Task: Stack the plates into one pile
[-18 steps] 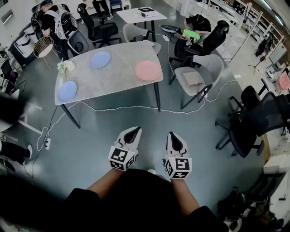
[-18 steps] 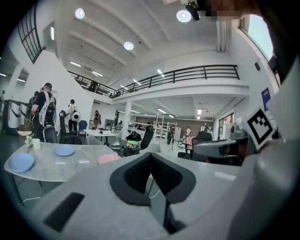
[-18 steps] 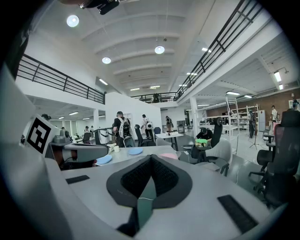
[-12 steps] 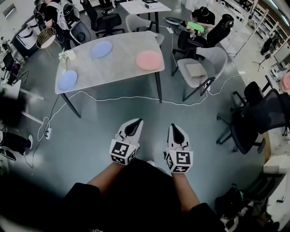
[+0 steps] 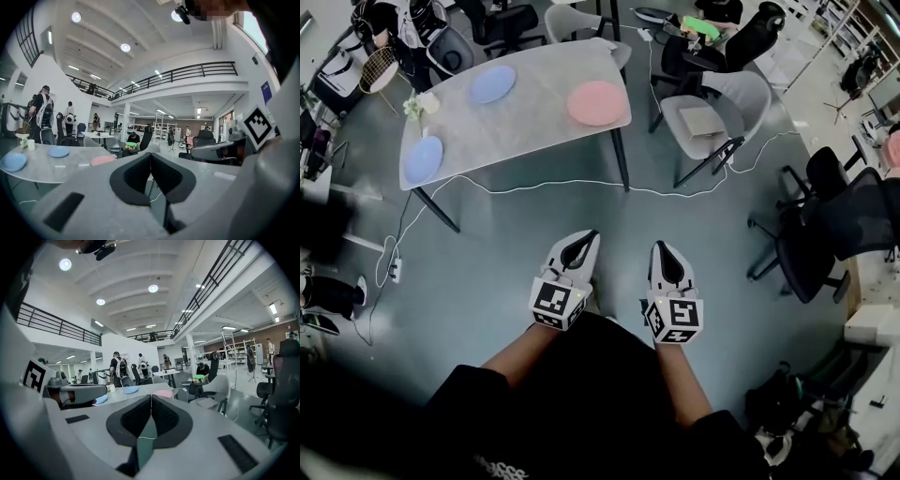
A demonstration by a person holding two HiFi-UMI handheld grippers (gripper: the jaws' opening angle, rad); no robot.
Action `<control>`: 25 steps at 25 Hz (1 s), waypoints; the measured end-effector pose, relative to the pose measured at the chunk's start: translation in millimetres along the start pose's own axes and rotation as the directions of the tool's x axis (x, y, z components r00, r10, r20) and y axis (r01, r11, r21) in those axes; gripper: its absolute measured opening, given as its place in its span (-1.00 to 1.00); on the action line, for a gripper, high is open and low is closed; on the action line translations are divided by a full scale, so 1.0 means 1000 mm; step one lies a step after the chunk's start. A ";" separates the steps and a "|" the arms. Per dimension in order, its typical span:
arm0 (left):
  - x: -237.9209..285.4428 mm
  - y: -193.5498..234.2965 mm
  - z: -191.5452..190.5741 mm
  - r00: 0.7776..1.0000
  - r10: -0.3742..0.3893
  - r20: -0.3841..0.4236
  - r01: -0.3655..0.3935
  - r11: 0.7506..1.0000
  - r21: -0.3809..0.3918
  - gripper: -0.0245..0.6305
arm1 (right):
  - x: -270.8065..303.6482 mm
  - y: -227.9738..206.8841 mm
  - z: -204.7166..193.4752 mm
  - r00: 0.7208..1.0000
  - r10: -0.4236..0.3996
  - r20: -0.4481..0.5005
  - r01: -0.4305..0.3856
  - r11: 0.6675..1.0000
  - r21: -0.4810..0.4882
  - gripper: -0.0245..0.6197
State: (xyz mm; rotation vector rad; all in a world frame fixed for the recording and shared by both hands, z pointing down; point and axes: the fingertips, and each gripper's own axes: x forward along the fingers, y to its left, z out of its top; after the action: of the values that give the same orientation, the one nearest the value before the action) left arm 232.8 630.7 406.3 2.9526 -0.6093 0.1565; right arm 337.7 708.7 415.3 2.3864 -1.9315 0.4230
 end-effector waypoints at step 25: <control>0.203 0.250 0.024 0.998 -0.013 -0.069 0.005 0.993 -0.118 -0.87 | 0.308 -0.045 0.069 0.993 -0.048 -0.109 0.048 0.999 -0.003 -0.89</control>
State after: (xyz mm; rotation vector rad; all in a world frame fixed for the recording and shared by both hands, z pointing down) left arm 320.0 320.7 433.2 2.8229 -0.5746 0.2134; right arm 451.5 410.9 427.8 2.3507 -1.8245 0.5377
